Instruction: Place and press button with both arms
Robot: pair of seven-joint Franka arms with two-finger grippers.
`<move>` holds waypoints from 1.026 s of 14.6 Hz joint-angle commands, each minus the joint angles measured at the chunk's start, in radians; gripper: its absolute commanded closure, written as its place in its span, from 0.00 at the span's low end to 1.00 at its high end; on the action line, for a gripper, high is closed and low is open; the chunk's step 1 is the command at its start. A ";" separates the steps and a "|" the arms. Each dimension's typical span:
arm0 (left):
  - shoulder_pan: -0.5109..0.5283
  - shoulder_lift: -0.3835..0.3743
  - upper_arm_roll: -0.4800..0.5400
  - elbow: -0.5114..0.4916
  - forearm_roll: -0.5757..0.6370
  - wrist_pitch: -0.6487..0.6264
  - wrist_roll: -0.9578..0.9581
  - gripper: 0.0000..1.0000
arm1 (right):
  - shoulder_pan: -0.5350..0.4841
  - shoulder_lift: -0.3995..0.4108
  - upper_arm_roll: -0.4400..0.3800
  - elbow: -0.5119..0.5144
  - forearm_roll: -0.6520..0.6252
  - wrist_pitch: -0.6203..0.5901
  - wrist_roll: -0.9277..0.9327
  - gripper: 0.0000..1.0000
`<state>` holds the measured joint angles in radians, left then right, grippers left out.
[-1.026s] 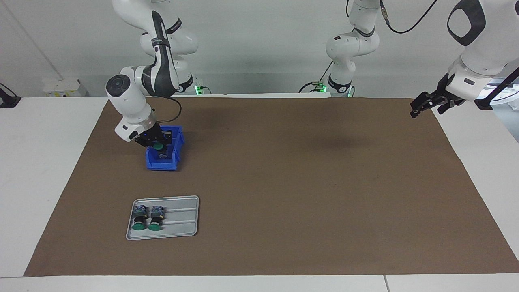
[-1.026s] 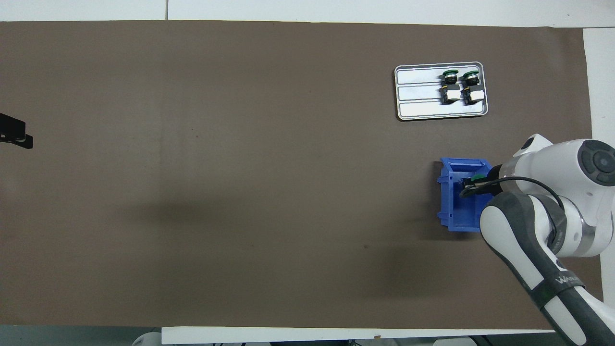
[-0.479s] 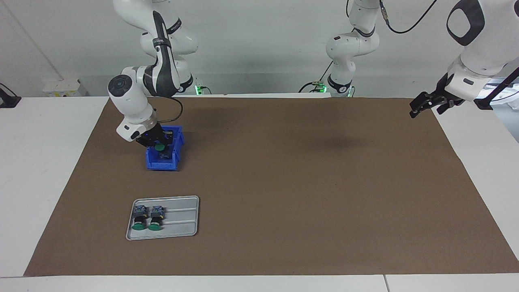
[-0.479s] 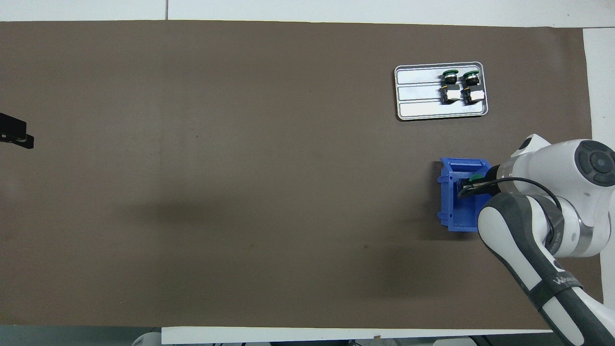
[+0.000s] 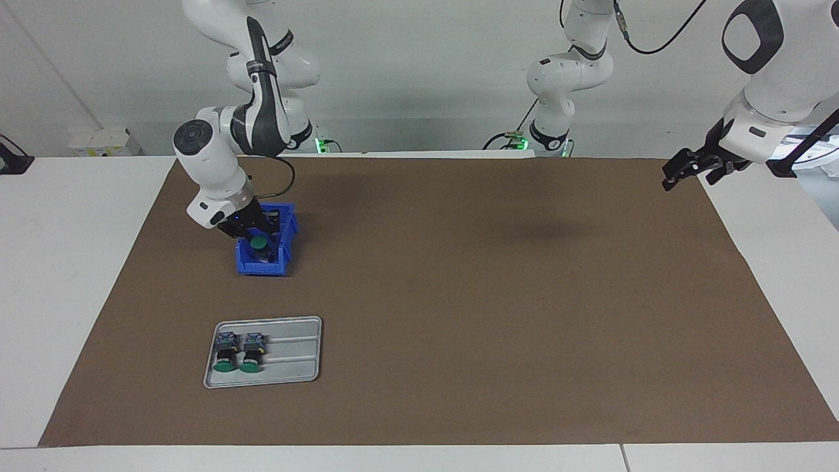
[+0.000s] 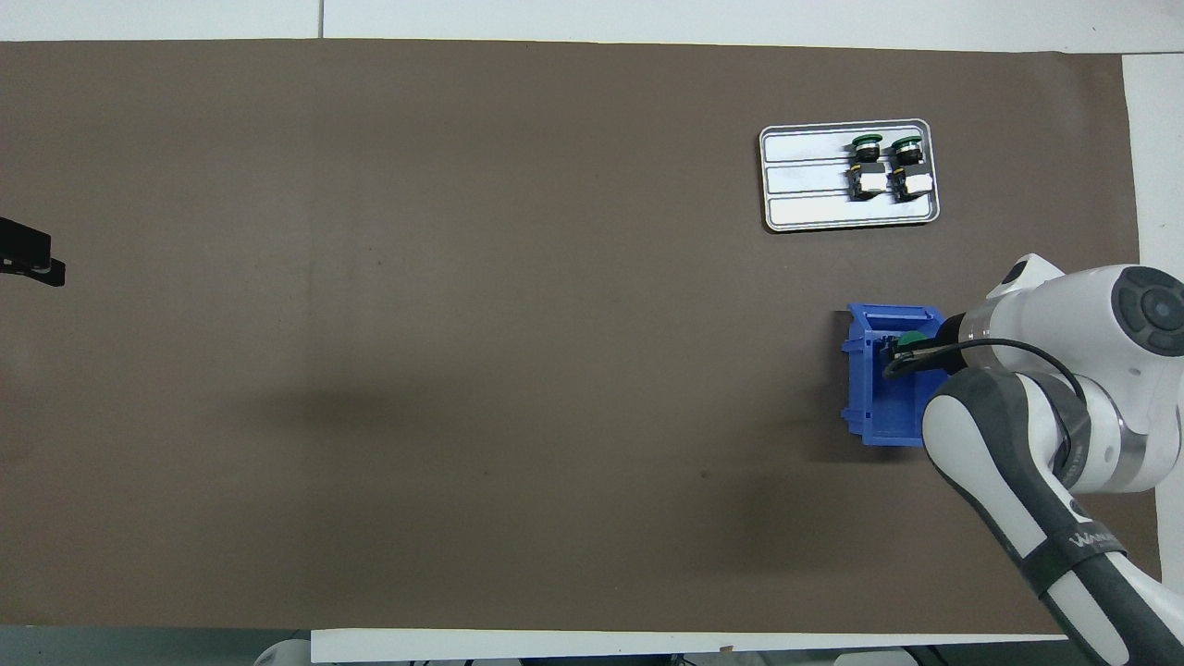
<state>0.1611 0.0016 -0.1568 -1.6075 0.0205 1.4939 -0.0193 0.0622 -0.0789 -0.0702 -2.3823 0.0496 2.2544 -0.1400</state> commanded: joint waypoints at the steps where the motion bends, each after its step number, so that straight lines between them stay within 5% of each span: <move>1: -0.002 -0.018 -0.004 -0.011 0.012 -0.001 -0.001 0.00 | -0.009 -0.021 0.007 0.098 0.010 -0.128 -0.015 0.31; 3: -0.002 -0.017 -0.006 -0.009 0.010 -0.001 0.002 0.00 | -0.018 -0.019 0.006 0.193 0.009 -0.221 -0.023 0.05; 4: -0.002 -0.017 -0.004 -0.009 0.010 -0.001 0.004 0.00 | -0.019 -0.021 0.004 0.234 0.009 -0.263 -0.023 0.01; 8: -0.003 -0.018 -0.006 -0.009 0.012 -0.003 0.007 0.00 | -0.053 -0.009 -0.002 0.510 -0.005 -0.552 -0.013 0.01; 11: -0.002 -0.018 -0.007 -0.011 0.010 -0.007 0.009 0.00 | -0.070 0.079 -0.002 0.778 -0.033 -0.766 -0.012 0.01; 15: -0.003 -0.020 -0.009 -0.011 0.010 -0.007 0.009 0.00 | -0.050 0.107 0.007 0.870 -0.085 -0.814 0.051 0.01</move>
<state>0.1609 0.0011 -0.1625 -1.6075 0.0204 1.4940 -0.0188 0.0086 -0.0249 -0.0750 -1.5812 -0.0071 1.4724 -0.1135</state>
